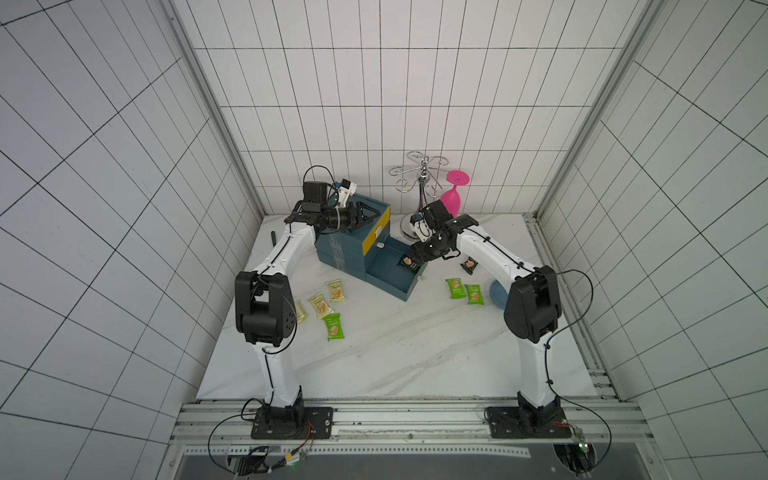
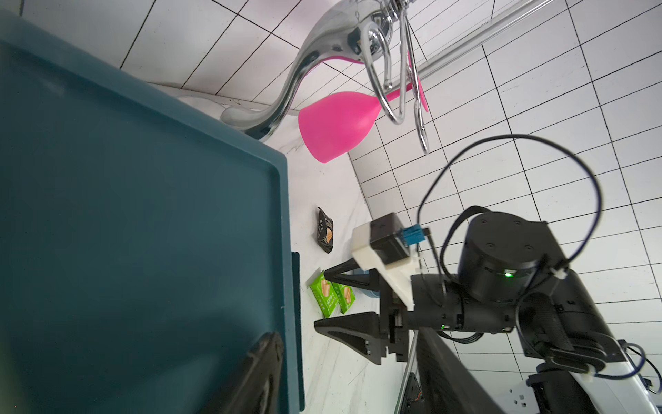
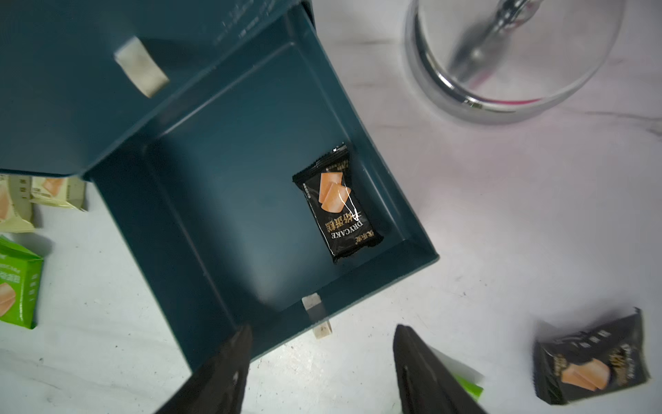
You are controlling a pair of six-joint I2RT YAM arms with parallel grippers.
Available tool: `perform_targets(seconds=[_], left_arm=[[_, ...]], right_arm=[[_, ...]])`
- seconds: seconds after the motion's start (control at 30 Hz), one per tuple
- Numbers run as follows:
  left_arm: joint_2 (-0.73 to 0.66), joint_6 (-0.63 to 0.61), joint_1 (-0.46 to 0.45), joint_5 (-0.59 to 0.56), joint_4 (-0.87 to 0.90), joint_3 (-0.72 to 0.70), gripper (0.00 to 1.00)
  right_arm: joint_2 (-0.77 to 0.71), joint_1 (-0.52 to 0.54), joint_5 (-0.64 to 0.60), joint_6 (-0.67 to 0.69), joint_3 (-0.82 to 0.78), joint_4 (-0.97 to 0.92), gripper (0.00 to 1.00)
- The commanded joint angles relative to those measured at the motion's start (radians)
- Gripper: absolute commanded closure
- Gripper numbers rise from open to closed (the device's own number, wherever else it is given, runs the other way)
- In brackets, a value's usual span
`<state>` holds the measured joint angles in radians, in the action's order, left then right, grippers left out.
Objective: Take the cookies out of the drawer
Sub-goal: Place the cookie at the center of the board, then pick up the cookie from the drawer.
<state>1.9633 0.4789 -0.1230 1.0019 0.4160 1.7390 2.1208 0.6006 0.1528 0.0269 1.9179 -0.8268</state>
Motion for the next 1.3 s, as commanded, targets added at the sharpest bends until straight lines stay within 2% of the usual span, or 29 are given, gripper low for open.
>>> perform_targets(seconds=[0.0,0.33,0.63,1.03,1.27], left_arm=[[0.087,-0.002,-0.003,-0.045,0.120,-0.051,0.36],[0.106,-0.011,0.002,-0.042,0.119,-0.051,0.36],[0.116,-0.014,0.007,-0.036,0.114,-0.056,0.36],[0.125,0.000,0.008,-0.023,0.077,-0.078,0.36],[0.135,0.006,0.008,-0.019,0.064,-0.083,0.37]], right_arm=[[0.047,0.014,0.026,0.037,0.090,-0.019,0.34],[0.195,0.024,0.031,0.051,0.277,-0.064,0.35],[0.253,0.027,0.018,0.039,0.293,-0.067,0.38],[0.367,0.028,-0.022,0.028,0.402,-0.122,0.39],[0.396,0.029,0.001,0.007,0.418,-0.125,0.39]])
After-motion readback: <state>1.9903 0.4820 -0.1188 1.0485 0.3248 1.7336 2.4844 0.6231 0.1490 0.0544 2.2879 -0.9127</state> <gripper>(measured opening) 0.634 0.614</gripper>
